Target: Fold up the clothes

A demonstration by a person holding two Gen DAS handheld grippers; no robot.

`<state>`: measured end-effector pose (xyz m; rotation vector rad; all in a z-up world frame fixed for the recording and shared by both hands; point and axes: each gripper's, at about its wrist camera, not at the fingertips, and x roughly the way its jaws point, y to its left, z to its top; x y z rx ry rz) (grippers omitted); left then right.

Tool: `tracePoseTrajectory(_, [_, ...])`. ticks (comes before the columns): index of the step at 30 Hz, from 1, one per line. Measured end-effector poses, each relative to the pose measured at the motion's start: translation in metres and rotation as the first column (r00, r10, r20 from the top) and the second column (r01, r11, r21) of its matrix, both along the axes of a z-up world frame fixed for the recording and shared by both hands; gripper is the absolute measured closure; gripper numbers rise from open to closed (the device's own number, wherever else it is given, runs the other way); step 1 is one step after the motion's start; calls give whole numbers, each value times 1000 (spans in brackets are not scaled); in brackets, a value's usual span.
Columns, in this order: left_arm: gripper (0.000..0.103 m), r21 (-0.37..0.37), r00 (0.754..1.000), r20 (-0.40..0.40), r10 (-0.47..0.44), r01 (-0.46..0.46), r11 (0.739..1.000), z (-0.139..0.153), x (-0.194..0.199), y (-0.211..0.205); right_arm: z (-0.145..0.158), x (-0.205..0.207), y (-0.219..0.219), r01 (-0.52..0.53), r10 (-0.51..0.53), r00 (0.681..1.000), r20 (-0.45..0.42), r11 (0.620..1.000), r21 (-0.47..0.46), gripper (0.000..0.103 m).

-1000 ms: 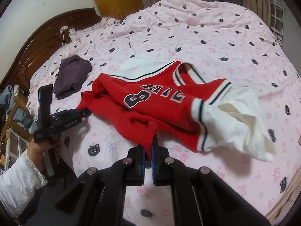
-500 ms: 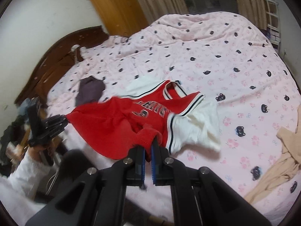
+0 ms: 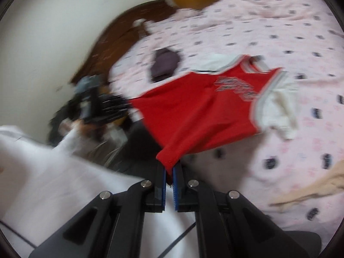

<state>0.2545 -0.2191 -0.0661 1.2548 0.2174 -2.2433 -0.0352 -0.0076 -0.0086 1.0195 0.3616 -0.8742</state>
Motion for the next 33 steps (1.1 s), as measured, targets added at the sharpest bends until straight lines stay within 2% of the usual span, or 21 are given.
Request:
tracePoseTrajectory(2, [99,2,996,74,-41,41,999,-7,-1,7,-1,10,3,-74,74,997,33,997,2,97])
tracePoseTrajectory(5, [99,63,972,215,-96,85,994,-36,-6,11,-26,15,-3,-111,111,994,5,990,88,97])
tracePoseTrajectory(9, [95,133,940,326,-105,64,989,-76,-7,8,-91,17,-19,-77,113,986,-122,961,267,97])
tracePoseTrajectory(11, [90,149,924,378,-59,3,989,-93,-2,-2,-132,15,-24,-46,117,978,-174,928,370,96])
tracePoseTrajectory(13, [89,158,931,363,-45,-14,987,-93,3,-6,-171,13,-29,-8,127,966,-225,886,463,93])
tracePoseTrajectory(14, [84,163,934,356,-38,-22,986,-93,6,-7,-184,12,-28,13,126,960,-250,872,489,92])
tracePoseTrajectory(16, [74,132,939,345,14,-63,989,-84,10,-16,-199,7,-26,48,119,952,-283,854,518,64])
tracePoseTrajectory(17, [71,113,946,322,32,-72,991,-77,11,-20,-192,2,-27,56,104,953,-286,864,501,59])
tracePoseTrajectory(20, [64,88,978,201,55,-74,993,-51,8,-35,-173,-15,-30,83,58,954,-294,892,445,56])
tracePoseTrajectory(21, [61,61,986,161,43,-54,997,-44,0,-40,-159,-21,-34,94,41,948,-316,911,402,53])
tracePoseTrajectory(23, [46,5,997,81,15,-16,1000,-29,-15,-50,-130,-35,-41,114,5,934,-357,944,311,50])
tracePoseTrajectory(25, [46,-55,1000,15,-26,27,998,-16,-32,-60,-105,-46,-47,127,-26,916,-399,965,229,43])
tracePoseTrajectory(28, [45,-191,982,-64,-176,161,968,-3,-69,-90,-77,-66,-66,146,-73,876,-477,982,117,42])
tracePoseTrajectory(30, [45,-210,961,-76,-264,244,947,0,-98,-118,-66,-81,-80,159,-107,854,-509,985,60,42])
tracePoseTrajectory(33, [45,-171,944,-29,-329,319,932,-17,-131,-140,-60,-97,-102,172,-142,838,-526,985,9,42])
